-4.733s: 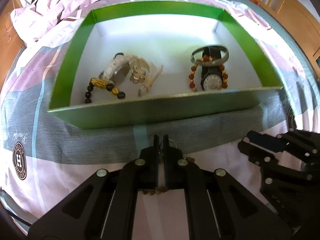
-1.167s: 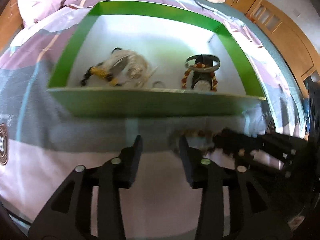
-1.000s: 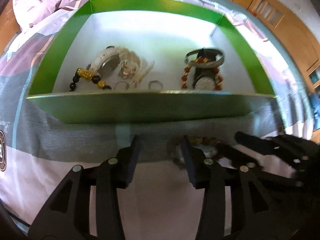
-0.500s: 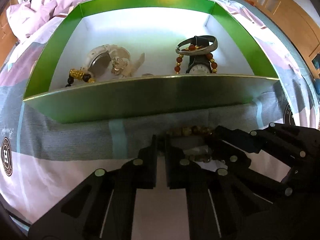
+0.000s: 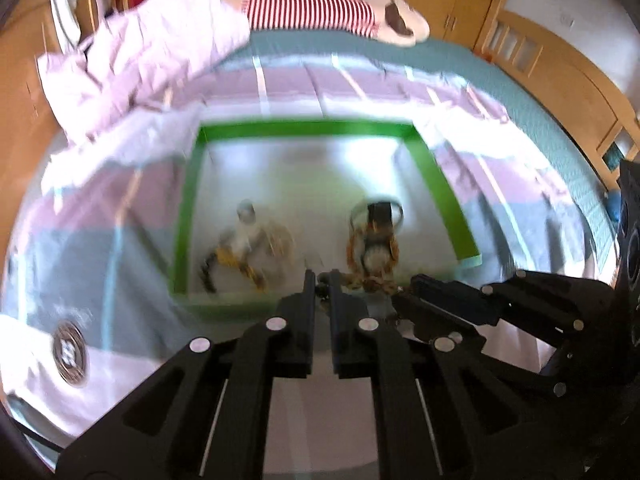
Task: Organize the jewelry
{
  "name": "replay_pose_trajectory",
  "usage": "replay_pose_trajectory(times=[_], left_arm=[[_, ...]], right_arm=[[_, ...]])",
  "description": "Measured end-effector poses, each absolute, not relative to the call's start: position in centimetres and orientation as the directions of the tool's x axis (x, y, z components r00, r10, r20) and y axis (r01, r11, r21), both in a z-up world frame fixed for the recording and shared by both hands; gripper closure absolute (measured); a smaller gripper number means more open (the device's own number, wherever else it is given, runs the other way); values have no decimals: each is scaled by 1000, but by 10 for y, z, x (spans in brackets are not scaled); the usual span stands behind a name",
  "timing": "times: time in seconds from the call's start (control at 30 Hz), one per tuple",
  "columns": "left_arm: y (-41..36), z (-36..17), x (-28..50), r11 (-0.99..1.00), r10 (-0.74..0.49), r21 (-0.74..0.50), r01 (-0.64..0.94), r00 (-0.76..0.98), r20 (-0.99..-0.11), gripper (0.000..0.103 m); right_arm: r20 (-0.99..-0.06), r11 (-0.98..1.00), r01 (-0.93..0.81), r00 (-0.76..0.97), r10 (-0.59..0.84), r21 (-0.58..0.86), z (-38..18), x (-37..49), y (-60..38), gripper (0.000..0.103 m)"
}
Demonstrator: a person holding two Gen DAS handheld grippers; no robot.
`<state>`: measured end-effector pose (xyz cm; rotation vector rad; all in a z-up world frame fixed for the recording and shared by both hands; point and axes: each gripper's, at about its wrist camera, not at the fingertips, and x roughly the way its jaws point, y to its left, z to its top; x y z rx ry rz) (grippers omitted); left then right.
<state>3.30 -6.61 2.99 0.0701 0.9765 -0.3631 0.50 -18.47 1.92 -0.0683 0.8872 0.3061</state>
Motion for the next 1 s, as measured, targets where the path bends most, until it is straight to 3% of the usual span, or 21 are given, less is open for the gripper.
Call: replay_pose_trajectory(times=[0.43,0.47,0.5,0.53,0.57,0.6,0.67,0.77,1.0], left_arm=[[-73,-7,100,951,-236,-100,293,476,-847,96],[-73,-10,100,956,-217,-84,282,484,-847,96],[-73,-13,101,961,-197,-69,267,491,-848,93],[-72,-16,100,966,-187,-68,251,492,-850,87],[-70,-17,100,968,-191,-81,237,489,-851,69],[-67,-17,99,970,-196,-95,222,491,-849,57],[-61,-11,92,975,-193,-104,195,521,-831,50],[-61,1,82,983,-146,-50,179,576,-804,27],[-67,14,64,983,-118,-5,183,611,-783,15]], right_arm=[[-793,973,-209,575,203,98,-19,58,-207,90],[-797,976,-198,574,188,88,-20,58,-209,84],[-798,979,-186,575,177,83,-20,57,-213,75],[-797,981,-173,578,174,89,-20,56,-216,54],[-789,983,-153,589,174,102,-18,53,-220,40],[-783,985,-136,598,169,109,-16,51,-224,37],[-782,988,-111,605,150,103,-14,46,-231,32],[-776,995,-62,624,96,73,-12,39,-240,19],[-773,1000,-8,634,27,28,-6,31,-244,11]])
